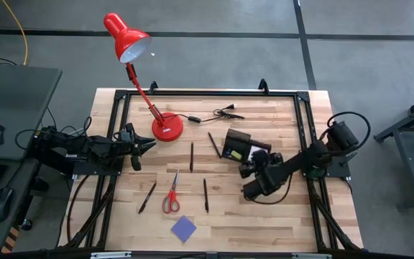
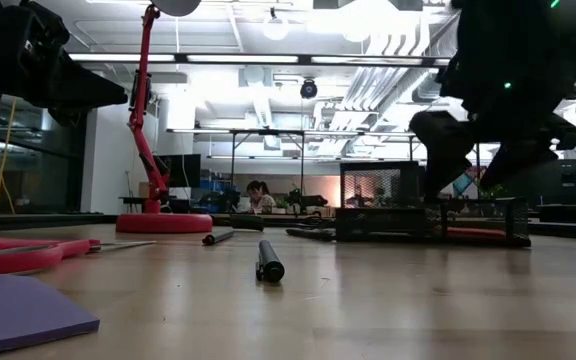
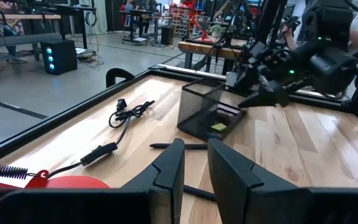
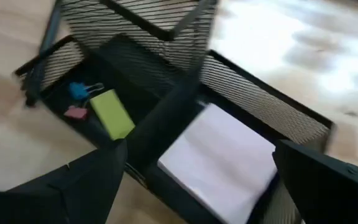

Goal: Pick and place office supplies into organizer
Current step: Put the black pen into the desk organizer

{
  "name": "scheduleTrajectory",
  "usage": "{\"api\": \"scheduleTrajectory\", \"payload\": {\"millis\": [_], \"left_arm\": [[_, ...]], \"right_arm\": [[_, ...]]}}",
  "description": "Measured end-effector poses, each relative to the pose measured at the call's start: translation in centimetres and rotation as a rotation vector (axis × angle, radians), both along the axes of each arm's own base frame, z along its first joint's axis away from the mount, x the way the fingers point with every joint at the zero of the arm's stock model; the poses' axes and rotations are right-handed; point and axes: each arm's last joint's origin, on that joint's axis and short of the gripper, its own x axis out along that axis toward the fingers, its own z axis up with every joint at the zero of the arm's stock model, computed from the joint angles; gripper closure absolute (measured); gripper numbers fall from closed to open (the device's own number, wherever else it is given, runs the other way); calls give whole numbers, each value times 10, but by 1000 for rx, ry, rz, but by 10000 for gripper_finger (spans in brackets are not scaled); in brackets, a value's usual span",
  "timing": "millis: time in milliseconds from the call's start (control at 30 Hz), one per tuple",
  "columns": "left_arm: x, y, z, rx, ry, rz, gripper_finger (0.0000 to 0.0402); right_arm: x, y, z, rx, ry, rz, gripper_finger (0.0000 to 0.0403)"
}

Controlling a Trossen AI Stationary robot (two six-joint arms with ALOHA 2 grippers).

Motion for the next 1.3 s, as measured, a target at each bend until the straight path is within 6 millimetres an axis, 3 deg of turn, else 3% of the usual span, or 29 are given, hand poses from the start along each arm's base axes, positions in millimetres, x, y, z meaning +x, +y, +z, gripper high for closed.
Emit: {"api": "scheduleTrajectory", "payload": {"millis": [467, 800, 1133, 1300], "left_arm": [[0, 0, 0, 0, 0, 0, 339], [0, 0, 0, 0, 0, 0, 339], [0, 0, 0, 0, 0, 0, 339], [0, 0, 0, 0, 0, 0, 339]], "right_arm": [[-2, -4, 13, -155, 35, 36, 6], [10, 36, 49, -159, -9, 223, 6], [43, 92, 70, -134, -178, 652, 6], [47, 107, 77, -161, -234, 747, 6]]}}
